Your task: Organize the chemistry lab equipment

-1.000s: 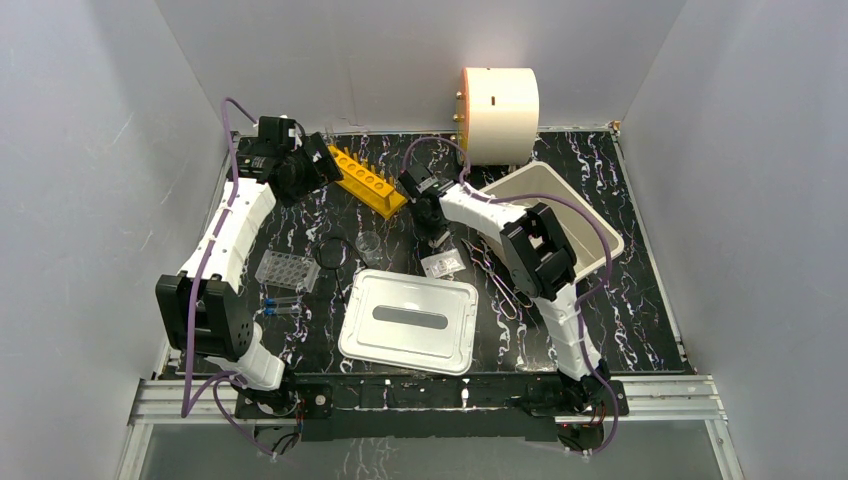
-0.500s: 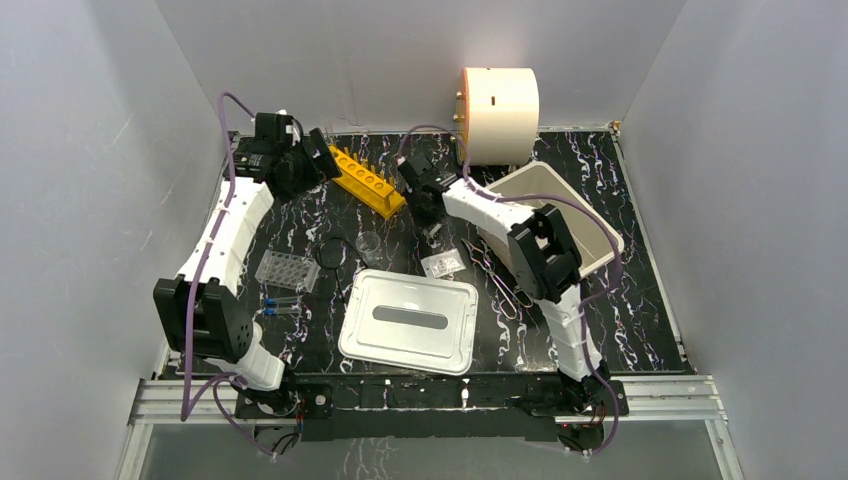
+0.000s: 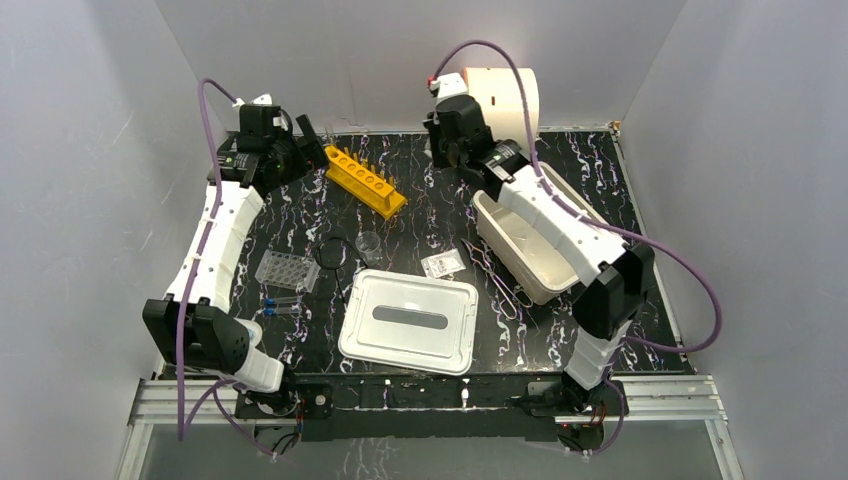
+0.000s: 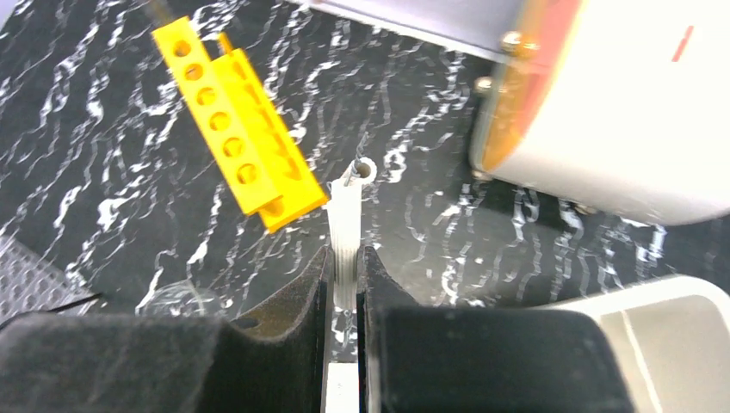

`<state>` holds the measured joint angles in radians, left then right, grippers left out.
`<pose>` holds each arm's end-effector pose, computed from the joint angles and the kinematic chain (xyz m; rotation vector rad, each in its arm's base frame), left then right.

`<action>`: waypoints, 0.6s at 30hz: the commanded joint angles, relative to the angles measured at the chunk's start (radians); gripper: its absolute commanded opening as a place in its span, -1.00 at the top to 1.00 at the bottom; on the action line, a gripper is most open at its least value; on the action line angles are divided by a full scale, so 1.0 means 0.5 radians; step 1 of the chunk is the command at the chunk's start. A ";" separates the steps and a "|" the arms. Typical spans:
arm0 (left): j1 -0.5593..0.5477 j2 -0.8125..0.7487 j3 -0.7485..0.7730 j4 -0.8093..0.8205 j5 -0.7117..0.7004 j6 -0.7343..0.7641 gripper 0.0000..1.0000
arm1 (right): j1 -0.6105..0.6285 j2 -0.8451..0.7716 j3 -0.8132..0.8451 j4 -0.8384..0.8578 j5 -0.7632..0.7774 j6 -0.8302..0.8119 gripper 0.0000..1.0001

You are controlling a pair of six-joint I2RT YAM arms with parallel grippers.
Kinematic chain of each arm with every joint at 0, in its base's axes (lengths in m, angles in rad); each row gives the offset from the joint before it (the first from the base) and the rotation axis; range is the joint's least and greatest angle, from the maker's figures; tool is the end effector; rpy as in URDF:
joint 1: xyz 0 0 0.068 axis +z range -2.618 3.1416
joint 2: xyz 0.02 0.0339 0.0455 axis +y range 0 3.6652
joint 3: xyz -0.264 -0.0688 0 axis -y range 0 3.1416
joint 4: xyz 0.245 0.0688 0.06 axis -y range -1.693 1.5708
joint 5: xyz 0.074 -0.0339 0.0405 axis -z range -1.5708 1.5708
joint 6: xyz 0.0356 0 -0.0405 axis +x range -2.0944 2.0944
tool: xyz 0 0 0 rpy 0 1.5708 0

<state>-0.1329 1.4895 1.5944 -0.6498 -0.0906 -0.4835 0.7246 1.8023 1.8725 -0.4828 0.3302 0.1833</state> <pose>0.3271 -0.0405 0.4052 -0.4239 2.0824 -0.2712 0.3217 0.2694 0.4043 -0.3179 1.9437 0.2682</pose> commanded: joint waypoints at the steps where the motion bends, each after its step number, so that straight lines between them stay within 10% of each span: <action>1: 0.008 -0.006 0.044 -0.029 0.004 0.005 -0.96 | -0.066 -0.250 -0.137 0.094 0.330 -0.060 0.90; 18: 0.009 0.111 0.046 0.006 0.165 -0.093 -0.96 | -0.576 -0.808 -0.924 -0.347 0.390 0.203 0.97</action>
<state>-0.1329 1.5360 1.5948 -0.6518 -0.0391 -0.5175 0.4770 1.4384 1.4887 -0.5976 0.5327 0.2424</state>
